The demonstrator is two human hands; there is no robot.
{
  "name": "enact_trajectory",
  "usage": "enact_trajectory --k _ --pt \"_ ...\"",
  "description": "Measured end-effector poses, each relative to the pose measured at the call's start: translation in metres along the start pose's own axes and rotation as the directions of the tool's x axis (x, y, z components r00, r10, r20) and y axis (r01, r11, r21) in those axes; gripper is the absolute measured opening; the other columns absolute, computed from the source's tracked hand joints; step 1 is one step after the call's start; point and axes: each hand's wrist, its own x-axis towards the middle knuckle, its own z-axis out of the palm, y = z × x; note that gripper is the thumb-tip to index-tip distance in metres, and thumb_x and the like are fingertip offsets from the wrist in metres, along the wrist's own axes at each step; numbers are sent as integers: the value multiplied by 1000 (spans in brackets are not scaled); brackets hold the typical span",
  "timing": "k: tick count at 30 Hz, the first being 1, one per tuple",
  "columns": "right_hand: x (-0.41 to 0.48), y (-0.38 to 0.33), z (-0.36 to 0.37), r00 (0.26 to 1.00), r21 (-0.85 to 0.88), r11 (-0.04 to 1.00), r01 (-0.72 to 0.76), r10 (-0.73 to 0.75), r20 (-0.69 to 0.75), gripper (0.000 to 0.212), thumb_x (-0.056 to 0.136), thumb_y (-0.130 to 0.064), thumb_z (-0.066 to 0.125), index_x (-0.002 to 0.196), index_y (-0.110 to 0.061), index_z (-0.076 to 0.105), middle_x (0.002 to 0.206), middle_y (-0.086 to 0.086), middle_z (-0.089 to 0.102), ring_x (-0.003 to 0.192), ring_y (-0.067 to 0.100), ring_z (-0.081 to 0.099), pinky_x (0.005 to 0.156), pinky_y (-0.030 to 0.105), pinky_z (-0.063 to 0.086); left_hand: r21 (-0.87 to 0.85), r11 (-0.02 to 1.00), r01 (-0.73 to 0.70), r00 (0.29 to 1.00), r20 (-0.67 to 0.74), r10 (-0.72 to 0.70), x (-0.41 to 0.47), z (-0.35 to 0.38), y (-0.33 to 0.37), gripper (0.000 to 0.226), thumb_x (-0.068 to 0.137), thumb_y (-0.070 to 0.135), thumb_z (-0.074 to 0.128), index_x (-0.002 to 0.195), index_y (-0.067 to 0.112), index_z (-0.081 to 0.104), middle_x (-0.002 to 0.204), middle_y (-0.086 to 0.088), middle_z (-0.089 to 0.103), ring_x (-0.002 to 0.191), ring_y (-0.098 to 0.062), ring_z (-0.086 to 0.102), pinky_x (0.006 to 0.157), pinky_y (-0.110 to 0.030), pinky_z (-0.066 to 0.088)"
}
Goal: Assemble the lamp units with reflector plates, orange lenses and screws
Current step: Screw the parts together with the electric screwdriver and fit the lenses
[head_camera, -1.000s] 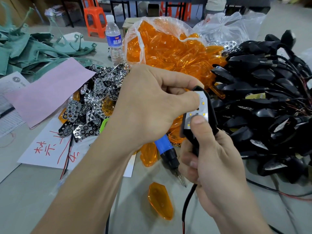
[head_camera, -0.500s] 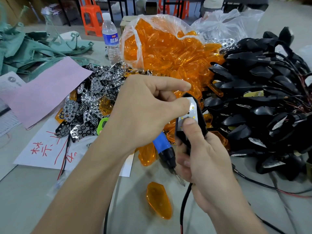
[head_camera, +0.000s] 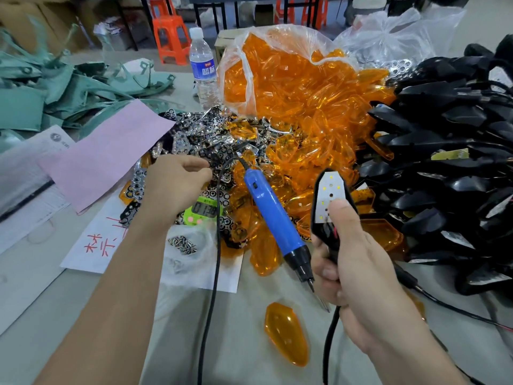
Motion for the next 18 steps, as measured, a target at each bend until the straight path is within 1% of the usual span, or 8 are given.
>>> enact_trajectory --k 2,4,8,11,12,14,16,18 --pt "1 2 0 1000 -8 1000 -15 15 28 76 57 -87 50 76 -15 62 54 0 30 42 10 20 36 17 19 41 999 21 1000 6 -21 6 2 -12 18 84 31 77 101 31 82 91 18 74 85 1 67 83 -29 56" --pt "0 2 1 998 10 1000 -19 18 55 71 59 -90 44 61 -22 66 54 0 31 43 9 19 36 18 19 89 996 21 1000 -4 -21 9 5 -22 20 84 33 77 103 29 82 90 16 73 86 -1 67 85 -30 56" --pt "2 3 3 998 48 999 -18 16 53 69 67 -88 38 63 -29 74 54 1 31 44 9 19 36 17 18 162 987 15 999 -45 -8 13 10 -31 21 86 32 75 106 27 81 84 18 67 80 1 62 73 -24 47" --pt "4 3 5 998 71 996 -54 52 38 71 65 -86 37 68 -24 73 53 2 30 40 8 19 35 16 18 218 976 -27 998 -42 37 16 14 -30 25 88 32 73 112 27 79 83 20 63 82 -8 64 81 -28 48" --pt "4 3 5 997 82 994 -78 76 32 74 66 -85 37 77 -20 71 52 2 31 38 7 20 34 15 19 240 968 -65 996 -40 76 18 16 -30 29 89 31 71 117 27 78 88 16 65 90 -15 66 85 -31 49" --pt "6 4 3 994 87 990 -107 106 21 77 69 -84 36 86 -15 66 50 1 34 36 6 23 33 15 20 302 941 -154 987 -4 163 25 21 -30 44 92 29 67 136 25 66 119 1 67 116 -28 60 99 -41 47" --pt "6 4 3 995 84 991 -102 101 16 76 73 -84 35 86 -16 66 50 0 35 37 7 23 34 16 20 387 899 -207 978 78 192 35 27 -30 57 97 27 61 152 26 48 151 -8 46 141 -32 40 116 -49 34" --pt "7 6 3 996 81 993 -89 87 20 76 69 -85 37 86 -17 66 51 0 35 38 7 22 34 16 19 441 863 -248 968 141 206 46 31 -31 54 103 26 53 156 25 43 160 -10 39 147 -33 33 120 -50 29"
